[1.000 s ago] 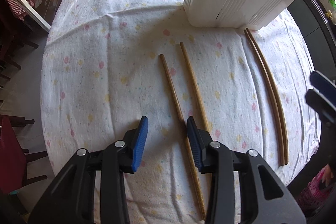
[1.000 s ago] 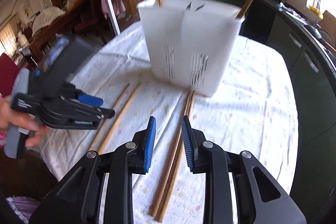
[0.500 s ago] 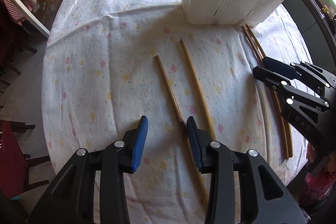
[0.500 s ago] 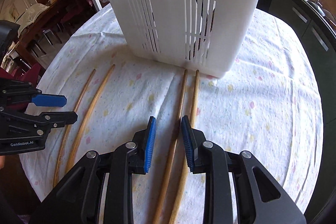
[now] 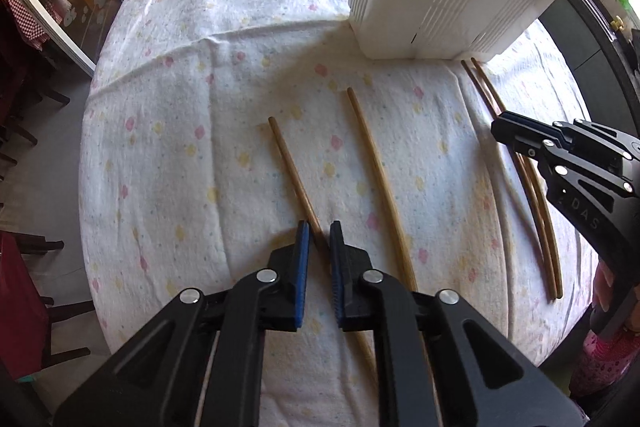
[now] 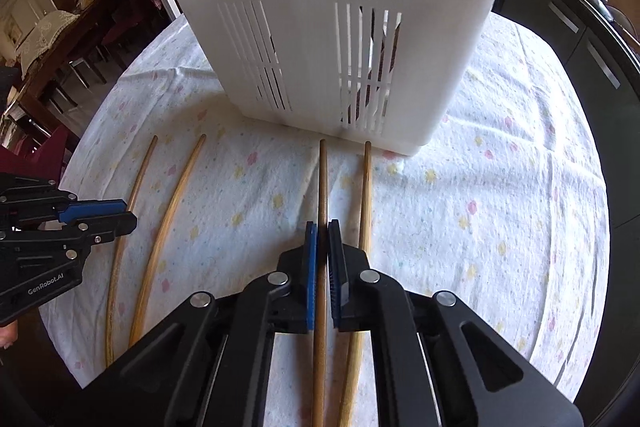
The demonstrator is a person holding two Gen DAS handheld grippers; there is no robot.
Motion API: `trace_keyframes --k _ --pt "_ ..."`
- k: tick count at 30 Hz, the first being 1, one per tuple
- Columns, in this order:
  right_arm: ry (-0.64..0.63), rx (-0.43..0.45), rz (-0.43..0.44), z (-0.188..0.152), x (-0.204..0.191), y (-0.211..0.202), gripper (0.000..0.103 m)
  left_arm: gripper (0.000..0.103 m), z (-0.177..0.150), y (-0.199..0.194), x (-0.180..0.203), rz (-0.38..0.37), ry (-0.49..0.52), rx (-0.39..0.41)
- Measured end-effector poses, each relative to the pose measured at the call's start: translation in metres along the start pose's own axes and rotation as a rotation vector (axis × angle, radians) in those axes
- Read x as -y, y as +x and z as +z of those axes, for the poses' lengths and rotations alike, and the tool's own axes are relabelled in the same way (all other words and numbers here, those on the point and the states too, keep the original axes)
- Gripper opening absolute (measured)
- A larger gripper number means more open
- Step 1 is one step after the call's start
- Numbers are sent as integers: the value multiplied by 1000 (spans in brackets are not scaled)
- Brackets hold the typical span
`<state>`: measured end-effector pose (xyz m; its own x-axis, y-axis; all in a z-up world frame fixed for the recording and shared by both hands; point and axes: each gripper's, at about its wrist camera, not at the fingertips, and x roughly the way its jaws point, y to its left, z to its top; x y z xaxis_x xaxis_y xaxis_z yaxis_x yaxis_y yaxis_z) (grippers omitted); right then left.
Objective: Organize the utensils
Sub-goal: 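Lift both chopsticks and carry them over the white holder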
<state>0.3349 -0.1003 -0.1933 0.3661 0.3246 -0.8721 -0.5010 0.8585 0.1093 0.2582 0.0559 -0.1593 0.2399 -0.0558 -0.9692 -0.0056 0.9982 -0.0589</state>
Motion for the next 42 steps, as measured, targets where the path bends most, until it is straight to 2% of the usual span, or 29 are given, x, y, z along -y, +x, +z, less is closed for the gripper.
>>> trace_keyframes --k 2,10,21,33,42 --pt "11 32 22 -1 3 -14 6 8 0 -3 -1 -16 -8 0" --pt "27 163 76 -13 11 -77 6 6 2 -38 4 -33 23 90" --pt "28 271 103 -35 24 -141 6 6 -6 -88 14 -45 59 186" --pt "32 319 105 -34 26 -164 6 6 -13 -137 28 -65 110 300" --pt "18 380 116 -26 23 -196 6 6 2 -187 43 -95 144 411"
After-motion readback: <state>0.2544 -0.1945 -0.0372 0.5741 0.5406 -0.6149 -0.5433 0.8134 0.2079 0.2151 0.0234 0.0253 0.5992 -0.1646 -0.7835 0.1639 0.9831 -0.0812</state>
